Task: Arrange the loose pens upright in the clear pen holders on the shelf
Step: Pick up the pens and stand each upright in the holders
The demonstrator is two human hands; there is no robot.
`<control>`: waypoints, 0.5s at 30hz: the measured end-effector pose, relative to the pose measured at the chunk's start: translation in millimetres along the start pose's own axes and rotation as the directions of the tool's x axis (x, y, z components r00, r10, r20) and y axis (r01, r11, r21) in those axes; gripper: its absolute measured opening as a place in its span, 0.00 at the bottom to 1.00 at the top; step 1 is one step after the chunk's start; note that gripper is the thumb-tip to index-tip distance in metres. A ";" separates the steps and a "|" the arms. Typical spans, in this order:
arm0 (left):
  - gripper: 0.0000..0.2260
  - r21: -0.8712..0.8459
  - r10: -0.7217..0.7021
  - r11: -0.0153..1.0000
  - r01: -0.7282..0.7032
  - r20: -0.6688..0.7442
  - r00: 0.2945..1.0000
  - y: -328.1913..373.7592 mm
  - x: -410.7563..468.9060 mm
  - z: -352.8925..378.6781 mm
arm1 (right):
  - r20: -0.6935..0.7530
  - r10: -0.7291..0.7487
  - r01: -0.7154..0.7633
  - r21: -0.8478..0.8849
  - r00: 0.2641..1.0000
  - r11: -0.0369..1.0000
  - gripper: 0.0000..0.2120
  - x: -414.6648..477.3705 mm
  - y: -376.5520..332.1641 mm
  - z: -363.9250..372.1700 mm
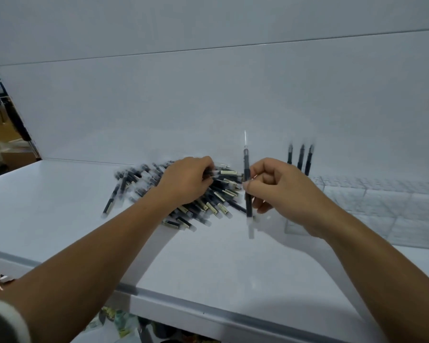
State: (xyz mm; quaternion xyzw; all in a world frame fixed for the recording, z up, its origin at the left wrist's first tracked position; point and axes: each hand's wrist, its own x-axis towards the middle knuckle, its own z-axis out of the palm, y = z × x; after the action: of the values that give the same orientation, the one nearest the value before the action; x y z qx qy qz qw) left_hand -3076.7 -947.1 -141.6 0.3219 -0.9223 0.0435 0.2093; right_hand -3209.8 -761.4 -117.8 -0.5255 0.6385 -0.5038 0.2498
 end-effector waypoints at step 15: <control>0.04 -0.949 -0.084 0.315 -0.015 -0.043 0.996 119.1 36.6 7.7 | -0.528 -0.100 -0.017 -0.213 0.843 0.977 0.03 20.6 44.7 -142.6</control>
State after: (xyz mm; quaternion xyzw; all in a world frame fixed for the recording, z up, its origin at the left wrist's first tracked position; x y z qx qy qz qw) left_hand -3178.1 -875.9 -126.9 0.1560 -0.7565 -0.4952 0.3977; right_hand -3356.2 -728.7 -101.5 -0.4010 0.7206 -0.5656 -0.0062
